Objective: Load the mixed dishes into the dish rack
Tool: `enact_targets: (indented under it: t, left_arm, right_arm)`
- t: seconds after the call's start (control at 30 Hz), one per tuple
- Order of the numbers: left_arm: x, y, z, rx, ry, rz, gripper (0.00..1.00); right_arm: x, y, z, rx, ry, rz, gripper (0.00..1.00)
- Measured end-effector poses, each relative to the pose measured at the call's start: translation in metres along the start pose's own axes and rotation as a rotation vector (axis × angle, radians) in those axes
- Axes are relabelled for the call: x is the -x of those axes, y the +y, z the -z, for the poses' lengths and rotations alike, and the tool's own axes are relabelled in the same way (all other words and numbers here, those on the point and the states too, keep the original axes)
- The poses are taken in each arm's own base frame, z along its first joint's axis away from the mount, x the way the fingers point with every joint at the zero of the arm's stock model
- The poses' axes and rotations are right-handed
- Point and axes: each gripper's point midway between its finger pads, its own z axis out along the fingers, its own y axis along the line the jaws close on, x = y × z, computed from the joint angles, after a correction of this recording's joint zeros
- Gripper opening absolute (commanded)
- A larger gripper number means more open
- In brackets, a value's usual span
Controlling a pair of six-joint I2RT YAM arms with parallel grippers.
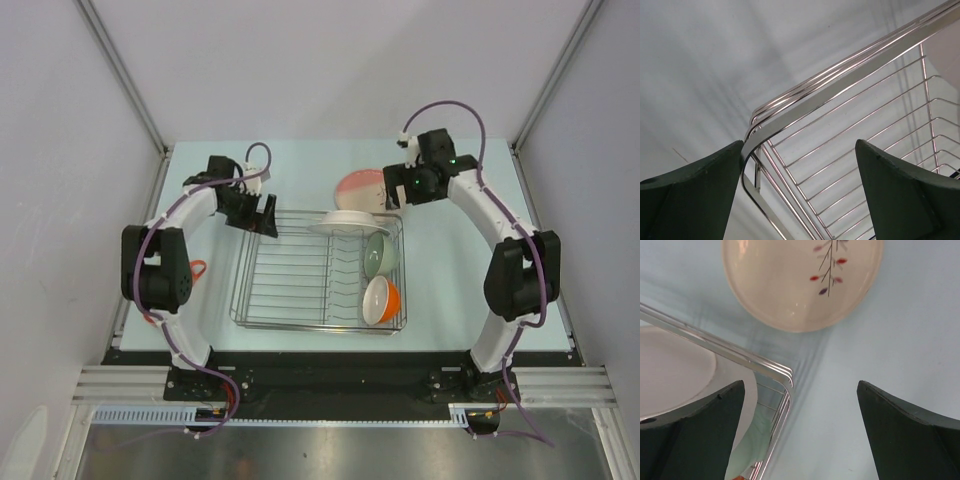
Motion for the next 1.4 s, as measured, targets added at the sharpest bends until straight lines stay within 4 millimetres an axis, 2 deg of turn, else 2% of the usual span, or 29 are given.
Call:
enact_targets:
  t: [0.13,0.2,0.37,0.5,0.6,0.7,0.77,0.87,1.0,1.1,1.23,1.4]
  left_arm:
    - [0.021,-0.005,0.016,-0.004,-0.028,-0.028,0.98]
    - [0.032,-0.01,0.024,-0.017,-0.046,-0.043,0.99]
    - [0.066,-0.025,0.051,-0.048,-0.113,-0.081,0.99]
    - [0.117,-0.041,0.079,-0.067,-0.235,-0.12,0.98]
    - [0.161,-0.044,0.081,-0.053,-0.324,-0.141,0.98]
    - [0.194,-0.043,0.053,-0.053,-0.363,-0.125,0.96]
    - [0.205,-0.037,0.024,-0.061,-0.361,-0.094,0.96]
    - [0.201,-0.027,-0.029,-0.075,-0.311,-0.034,0.96]
    - [0.182,-0.022,-0.076,-0.103,-0.237,0.009,0.95]
    - [0.172,-0.026,-0.099,-0.137,-0.199,0.024,0.95]
    - [0.169,-0.035,-0.117,-0.178,-0.183,0.03,0.93]
    - [0.164,-0.051,-0.138,-0.216,-0.164,0.039,0.92]
  right_arm:
    - [0.029,-0.014,0.024,0.036,-0.099,-0.078,1.0]
    - [0.035,-0.023,0.031,0.05,-0.129,-0.135,1.0]
    - [0.051,-0.06,0.033,0.054,-0.209,-0.326,1.0]
    - [0.057,-0.085,0.004,0.083,-0.232,-0.474,1.0]
    - [0.05,-0.089,-0.039,0.12,-0.197,-0.555,1.0]
    - [0.033,-0.089,-0.077,0.138,-0.138,-0.618,1.0]
    - [0.022,-0.088,-0.097,0.142,-0.104,-0.648,1.0]
    - [0.015,-0.087,-0.114,0.146,-0.087,-0.665,1.0]
    - [0.021,-0.087,-0.125,0.158,-0.107,-0.675,1.0]
    - [0.03,-0.085,-0.132,0.171,-0.128,-0.673,1.0]
    - [0.038,-0.082,-0.14,0.189,-0.145,-0.669,1.0]
    - [0.045,-0.068,-0.146,0.23,-0.16,-0.659,1.0]
